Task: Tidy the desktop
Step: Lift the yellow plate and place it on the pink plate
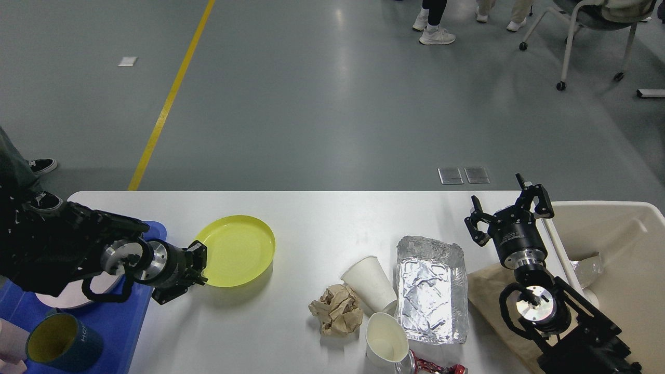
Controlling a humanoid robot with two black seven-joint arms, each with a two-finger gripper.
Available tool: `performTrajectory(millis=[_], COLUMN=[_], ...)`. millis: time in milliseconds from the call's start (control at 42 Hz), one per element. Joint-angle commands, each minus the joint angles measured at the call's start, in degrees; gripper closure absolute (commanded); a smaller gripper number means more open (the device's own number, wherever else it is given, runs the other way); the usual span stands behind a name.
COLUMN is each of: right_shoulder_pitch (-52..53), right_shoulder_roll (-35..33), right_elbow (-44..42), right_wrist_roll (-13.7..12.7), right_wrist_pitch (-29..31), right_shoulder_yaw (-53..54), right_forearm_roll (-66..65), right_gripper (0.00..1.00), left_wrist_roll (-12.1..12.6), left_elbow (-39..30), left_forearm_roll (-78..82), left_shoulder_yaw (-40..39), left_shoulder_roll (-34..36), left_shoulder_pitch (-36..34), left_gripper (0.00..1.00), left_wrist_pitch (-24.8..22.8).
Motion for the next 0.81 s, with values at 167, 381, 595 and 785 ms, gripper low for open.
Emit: performTrajectory(millis=[167, 381, 595, 785], right_shoulder_pitch=[0.1, 0.1, 0.1, 0.1], right_shoulder_roll=[0.0, 0.0, -0.1, -0.1], right_elbow=[-0.1, -0.1, -0.1, -0.1], right_wrist_roll=[0.0, 0.0, 0.0, 0.0], right_wrist_pitch=[0.0, 0.0, 0.0, 0.0], right_shoulder_yaw=[0.0, 0.0, 0.0, 0.0], right_forearm_roll=[0.1, 0.0, 0.0, 0.1], right_gripper=[0.00, 0.00, 0.00, 0.00], left_wrist_roll=[0.5, -0.4, -0.5, -1.0], left_elbow=[-15.2, -26.6, -30.2, -29.2], left_forearm_roll=[0.6, 6.8, 8.3, 8.6], left_shoulder_yaw=[13.0, 19.5, 22.7, 24.7], left_shoulder_roll=[4.5, 3.7, 3.9, 7.8], left_shoulder_pitch=[-23.9, -39.2, -46.1, -45.9], left_gripper=[1.00, 1.00, 1.00, 1.00], left_wrist_pitch=[-6.4, -7.4, -10.7, -11.8])
